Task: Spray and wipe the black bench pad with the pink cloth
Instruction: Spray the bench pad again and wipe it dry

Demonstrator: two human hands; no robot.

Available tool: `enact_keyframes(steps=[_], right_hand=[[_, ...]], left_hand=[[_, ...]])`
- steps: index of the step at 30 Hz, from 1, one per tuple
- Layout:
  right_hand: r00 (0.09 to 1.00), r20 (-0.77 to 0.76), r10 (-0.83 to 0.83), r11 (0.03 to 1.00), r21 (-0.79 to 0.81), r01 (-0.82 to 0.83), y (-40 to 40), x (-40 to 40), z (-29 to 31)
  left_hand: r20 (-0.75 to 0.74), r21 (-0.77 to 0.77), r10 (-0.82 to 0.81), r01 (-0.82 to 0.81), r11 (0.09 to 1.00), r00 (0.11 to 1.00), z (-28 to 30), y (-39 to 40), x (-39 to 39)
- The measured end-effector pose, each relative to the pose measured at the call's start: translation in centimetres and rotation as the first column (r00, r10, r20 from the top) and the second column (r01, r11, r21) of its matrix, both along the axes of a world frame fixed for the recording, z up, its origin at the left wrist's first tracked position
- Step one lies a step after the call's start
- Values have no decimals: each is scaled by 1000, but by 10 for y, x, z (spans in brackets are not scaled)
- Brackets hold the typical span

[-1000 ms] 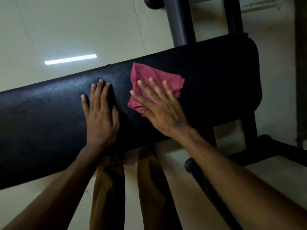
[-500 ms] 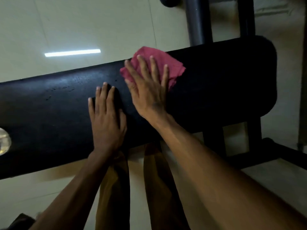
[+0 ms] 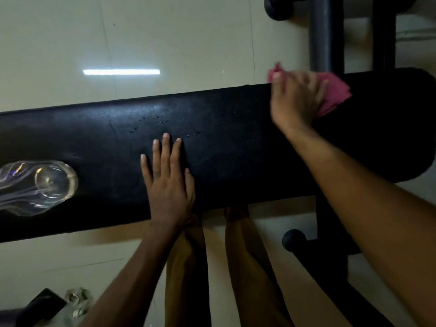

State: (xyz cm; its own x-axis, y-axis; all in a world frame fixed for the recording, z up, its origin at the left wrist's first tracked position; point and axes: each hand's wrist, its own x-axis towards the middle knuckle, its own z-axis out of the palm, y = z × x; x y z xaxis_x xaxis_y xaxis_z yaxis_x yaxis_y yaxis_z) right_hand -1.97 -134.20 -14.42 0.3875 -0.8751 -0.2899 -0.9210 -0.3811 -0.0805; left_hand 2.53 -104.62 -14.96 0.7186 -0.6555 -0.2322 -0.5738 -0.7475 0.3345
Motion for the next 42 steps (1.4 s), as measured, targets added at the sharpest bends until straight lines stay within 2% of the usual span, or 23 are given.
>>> enact_keyframes(steps=[3,6,9,11,12,14,17,19,21,23,25,26,28,30,31,32,33,35,36,37,39,41,42], right_hand=[[957,130,259,964,32,-265,90,58,-4],[846,199,494,846,113,-521,165,84,-2],[667,248,702,661,122,-741,179,44,-2],[633,303,713,628,128,-768,169,-5,-2],[668,287,687,664,124,-737,158,-32,-2],[795,205,571,801,73,-594,126,-83,-1],[973,142,182,983,3,-184,77,-111,2],[992,101,-69,997,-14,71,58,-91,-1],[988,50,-145,988,-41,147,67,-57,-3],[998,64,-4,999,-38,6,102,-34,-4],[950,93,297,954,-4,-298,152,-37,-3],[889,105,446,892,29,-451,174,-48,-2],[707,123,696,704,75,-706,195,-78,-2],[540,128,832,536,65,-842,186,-116,-5],[521,117,845,519,52,-853,175,-134,-7],[563,83,822,562,39,-826,160,-150,-8],[659,32,751,658,35,-752,145,-160,-6],[892,-36,451,893,3,-451,115,-158,-1],[963,-38,268,963,-10,-269,103,-145,0],[995,-25,102,995,-3,-102,96,-126,2],[994,-13,-112,993,-34,112,96,-80,0],[990,-8,-138,989,-50,137,116,-43,-3],[999,-1,-45,998,-40,45,134,-31,-4]], left_hand=[[-15,-54,19,-20,998,1000,1,0,1],[11,-64,78,-77,995,997,2,16,13],[23,9,122,-122,992,992,3,45,34],[31,13,85,-85,996,996,2,57,42],[32,10,67,-68,998,997,2,58,43],[28,-2,77,-77,997,997,-1,55,41],[40,-5,131,-131,991,991,-4,49,35],[44,-5,152,-152,988,987,-6,47,32],[46,-10,162,-162,987,986,-5,46,31],[33,-15,156,-156,988,987,-3,46,32],[15,-5,141,-141,990,990,-2,48,35],[9,0,131,-131,991,991,-1,50,37],[2,3,115,-115,993,993,0,51,39],[4,-2,112,-112,994,994,0,51,39],[4,-5,117,-117,993,993,0,51,39],[4,-10,125,-125,992,992,0,50,37],[7,-16,133,-133,991,991,0,48,36],[18,-26,152,-152,988,988,-2,47,35],[22,-33,157,-156,987,987,-2,46,35],[26,-34,156,-155,987,987,-3,47,35],[23,-37,152,-151,988,988,-4,46,35],[3,-55,152,-152,987,988,-3,46,36],[-3,-59,145,-145,988,989,-3,47,36]])
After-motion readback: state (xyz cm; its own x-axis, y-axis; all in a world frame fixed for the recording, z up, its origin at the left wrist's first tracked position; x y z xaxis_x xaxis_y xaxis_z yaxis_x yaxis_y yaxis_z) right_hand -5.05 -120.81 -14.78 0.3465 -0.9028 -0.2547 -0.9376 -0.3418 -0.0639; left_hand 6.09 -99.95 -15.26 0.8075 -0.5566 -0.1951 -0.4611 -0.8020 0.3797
